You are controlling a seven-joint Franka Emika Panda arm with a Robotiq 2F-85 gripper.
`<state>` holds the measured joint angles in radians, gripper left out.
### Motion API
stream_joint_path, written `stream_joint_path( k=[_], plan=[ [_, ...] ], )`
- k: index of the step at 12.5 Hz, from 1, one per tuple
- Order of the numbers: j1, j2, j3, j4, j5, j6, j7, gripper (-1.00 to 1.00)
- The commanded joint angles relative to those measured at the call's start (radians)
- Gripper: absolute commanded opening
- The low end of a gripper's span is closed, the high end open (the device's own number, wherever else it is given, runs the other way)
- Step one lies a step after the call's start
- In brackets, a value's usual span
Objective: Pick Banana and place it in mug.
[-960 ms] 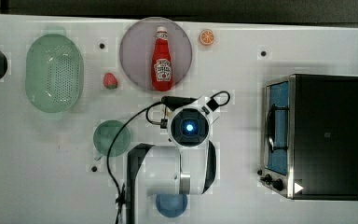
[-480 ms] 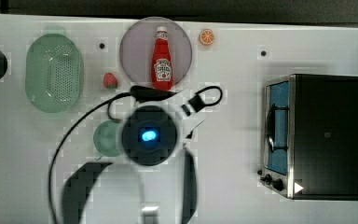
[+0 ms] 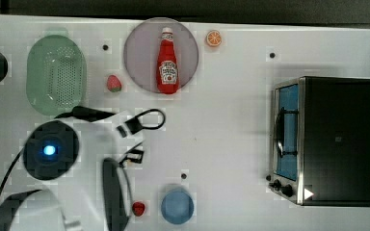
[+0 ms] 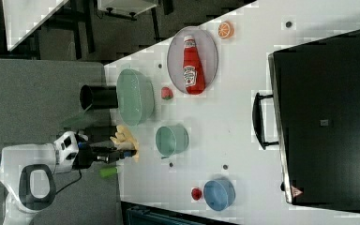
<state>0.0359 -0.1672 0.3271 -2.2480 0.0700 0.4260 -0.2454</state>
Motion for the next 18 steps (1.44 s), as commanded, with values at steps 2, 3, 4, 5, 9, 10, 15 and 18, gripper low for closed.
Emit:
stream_joint_path(
  k=[2, 3, 4, 5, 9, 10, 15, 18],
  plan=[
    [-0.002, 0.061, 0.057, -0.010, 0.030, 0.036, 0.298, -0.40],
    [-0.002, 0.090, 0.071, -0.012, 0.030, 0.080, 0.326, -0.40],
    [-0.002, 0.121, 0.084, -0.019, 0.030, 0.122, 0.333, -0.40],
    [-0.002, 0.152, 0.093, -0.030, 0.030, 0.169, 0.334, -0.40],
    [-0.002, 0.234, 0.100, -0.083, 0.030, 0.312, 0.335, 0.10],
    [-0.002, 0.242, 0.099, -0.092, 0.030, 0.329, 0.335, 0.32],
    [-0.003, 0.246, 0.096, -0.097, 0.030, 0.332, 0.335, 1.00],
    [-0.016, 0.221, 0.063, -0.066, 0.030, 0.336, 0.335, 1.00]
  ],
)
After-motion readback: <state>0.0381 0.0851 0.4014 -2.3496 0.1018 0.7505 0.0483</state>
